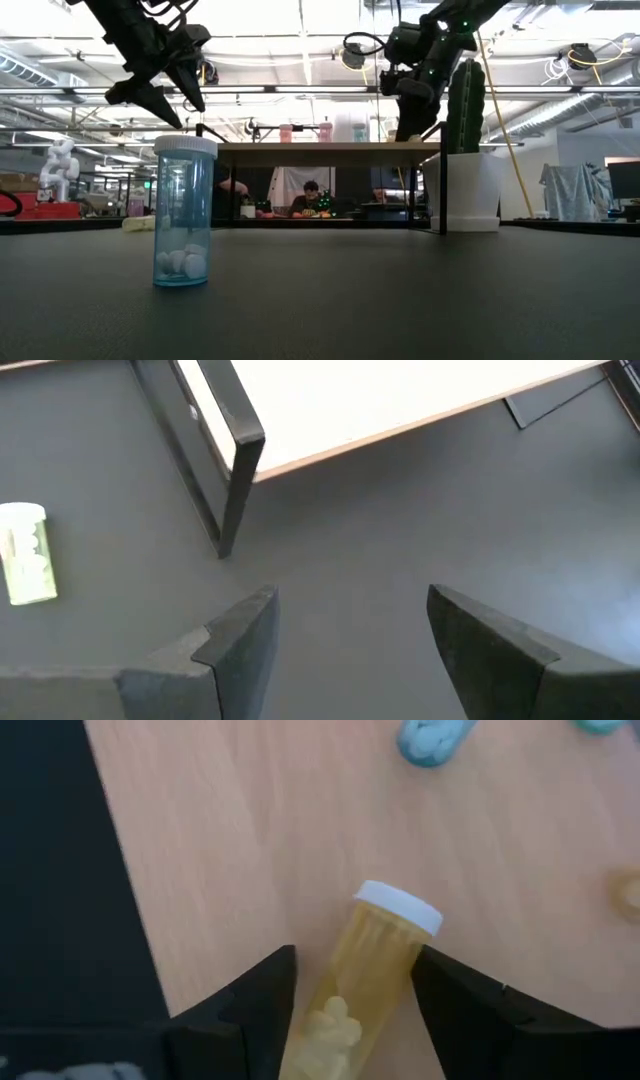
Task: Pick and place medicine bottles onto shelf by color
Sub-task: Adjust the yellow pill bottles on the shelf
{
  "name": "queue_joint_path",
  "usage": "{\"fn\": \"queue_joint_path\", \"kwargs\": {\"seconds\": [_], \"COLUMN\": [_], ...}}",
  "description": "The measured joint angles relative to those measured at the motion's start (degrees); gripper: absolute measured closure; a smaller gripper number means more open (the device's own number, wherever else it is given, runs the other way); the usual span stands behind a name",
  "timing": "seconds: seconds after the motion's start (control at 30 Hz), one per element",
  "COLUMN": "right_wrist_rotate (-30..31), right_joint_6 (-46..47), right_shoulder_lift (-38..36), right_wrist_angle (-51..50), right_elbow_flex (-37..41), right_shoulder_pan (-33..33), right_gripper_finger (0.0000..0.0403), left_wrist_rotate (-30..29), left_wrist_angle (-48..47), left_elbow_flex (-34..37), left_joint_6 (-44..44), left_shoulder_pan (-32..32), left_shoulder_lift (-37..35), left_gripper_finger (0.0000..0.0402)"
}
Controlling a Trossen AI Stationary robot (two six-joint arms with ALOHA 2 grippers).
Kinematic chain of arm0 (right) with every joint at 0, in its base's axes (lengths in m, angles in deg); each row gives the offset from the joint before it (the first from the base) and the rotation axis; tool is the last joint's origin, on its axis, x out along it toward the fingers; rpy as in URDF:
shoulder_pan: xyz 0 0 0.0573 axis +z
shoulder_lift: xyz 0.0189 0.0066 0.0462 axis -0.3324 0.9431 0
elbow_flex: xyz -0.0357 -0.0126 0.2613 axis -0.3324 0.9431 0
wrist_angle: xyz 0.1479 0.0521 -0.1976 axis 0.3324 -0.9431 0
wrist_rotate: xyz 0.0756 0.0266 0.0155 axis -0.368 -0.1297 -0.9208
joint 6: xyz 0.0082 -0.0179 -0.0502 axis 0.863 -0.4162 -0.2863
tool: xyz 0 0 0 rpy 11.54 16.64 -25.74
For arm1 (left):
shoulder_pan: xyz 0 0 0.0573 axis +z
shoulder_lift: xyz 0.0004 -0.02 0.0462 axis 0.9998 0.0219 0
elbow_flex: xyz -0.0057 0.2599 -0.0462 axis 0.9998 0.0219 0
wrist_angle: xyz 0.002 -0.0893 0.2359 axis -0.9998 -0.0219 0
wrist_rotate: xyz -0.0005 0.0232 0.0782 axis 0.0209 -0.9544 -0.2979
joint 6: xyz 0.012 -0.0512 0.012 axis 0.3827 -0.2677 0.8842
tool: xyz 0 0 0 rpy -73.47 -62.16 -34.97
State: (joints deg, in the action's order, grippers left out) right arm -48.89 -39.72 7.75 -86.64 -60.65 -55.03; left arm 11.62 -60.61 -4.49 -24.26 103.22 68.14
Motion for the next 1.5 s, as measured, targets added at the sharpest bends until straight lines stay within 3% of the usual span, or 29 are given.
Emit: {"fn": "queue_joint_path", "kwargs": {"seconds": [0.4, 0.5, 0.63, 0.73, 0.8, 0.97, 1.1, 1.23, 1.33, 1.5], "right_wrist_rotate": [-0.5, -7.1, -21.9, -30.1, -32.4, -33.2, -33.0, -31.5, -28.3, -28.2], "right_joint_6": [2.6, 4.8, 7.2, 10.9, 14.4, 21.4, 28.3, 31.8, 31.1, 29.0], "right_shoulder_lift": [-1.5, -3.1, -6.6, -9.4, -11.0, -12.3, -11.1, -9.5, -8.9, -7.5], "right_wrist_angle": [2.7, 3.4, 8.9, 17.9, 26.4, 48.3, 66.4, 76.4, 78.8, 79.1], "right_elbow_flex": [0.0, 0.1, 0.1, 0.1, 0.1, 0.6, 3.6, 7.2, 9.5, 11.5], "right_shoulder_pan": [0.1, 0.2, 1.1, 3.6, 5.7, 12.8, 17.4, 19.9, 21.0, 21.1], "right_gripper_finger": [0.0305, 0.0315, 0.0310, 0.0306, 0.0306, 0.0306, 0.0305, 0.0305, 0.0305, 0.0305], "left_wrist_rotate": [2.3, 2.2, 1.4, 0.5, -0.6, -3.8, -4.1, -4.0, -1.3, 2.6], "left_wrist_angle": [-0.1, 0.0, 3.9, 13.1, 23.5, 52.8, 72.8, 83.3, 87.6, 92.8], "left_elbow_flex": [0.0, 0.0, 0.0, 0.0, 0.0, 0.0, 0.0, 0.0, 0.0, 0.0], "left_joint_6": [-1.9, -3.7, -4.4, -1.4, 3.8, 23.3, 35.2, 40.8, 41.9, 42.2], "left_shoulder_pan": [-1.8, -3.3, -7.0, -10.4, -12.8, -17.7, -17.8, -17.5, -16.9, -15.9], "left_shoulder_lift": [-6.9, -9.4, -11.1, -10.5, -9.0, -1.2, 7.7, 14.6, 18.2, 22.2], "left_gripper_finger": [0.0147, 0.0147, 0.0147, 0.0147, 0.0147, 0.0147, 0.0147, 0.0147, 0.0147, 0.0147]}}
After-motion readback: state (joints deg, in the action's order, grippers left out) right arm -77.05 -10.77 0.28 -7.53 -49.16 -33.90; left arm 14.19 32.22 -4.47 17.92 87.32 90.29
